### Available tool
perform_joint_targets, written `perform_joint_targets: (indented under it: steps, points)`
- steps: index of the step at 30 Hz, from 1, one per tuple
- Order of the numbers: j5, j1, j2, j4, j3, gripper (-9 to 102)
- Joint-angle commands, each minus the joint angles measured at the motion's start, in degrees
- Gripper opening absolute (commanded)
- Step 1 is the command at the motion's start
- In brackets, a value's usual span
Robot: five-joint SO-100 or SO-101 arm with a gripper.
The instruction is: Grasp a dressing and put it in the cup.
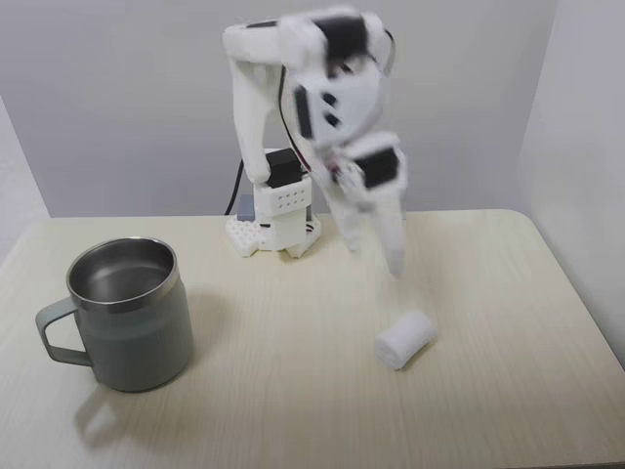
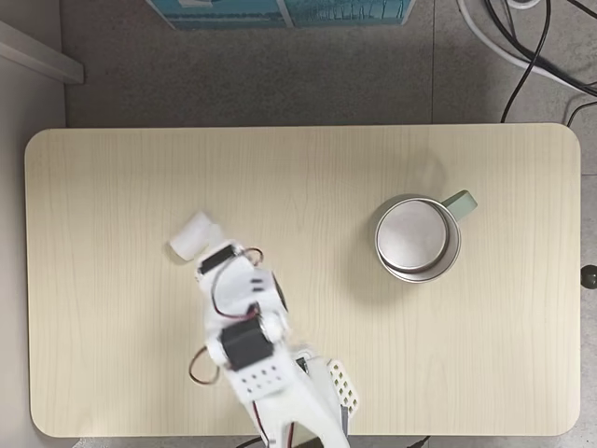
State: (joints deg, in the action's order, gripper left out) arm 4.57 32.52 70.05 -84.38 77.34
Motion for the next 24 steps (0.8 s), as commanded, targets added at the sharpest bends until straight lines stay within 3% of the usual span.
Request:
perform_joint_targets:
  steps: [1, 15, 24]
  points:
    - [-0.97, 2.55, 4.75, 2.46, 1.93, 26]
    - [-0.35, 7.82, 27.77, 14.33, -1.05, 30]
    - [0.35, 8.44, 33.22, 18.37, -2.2, 25]
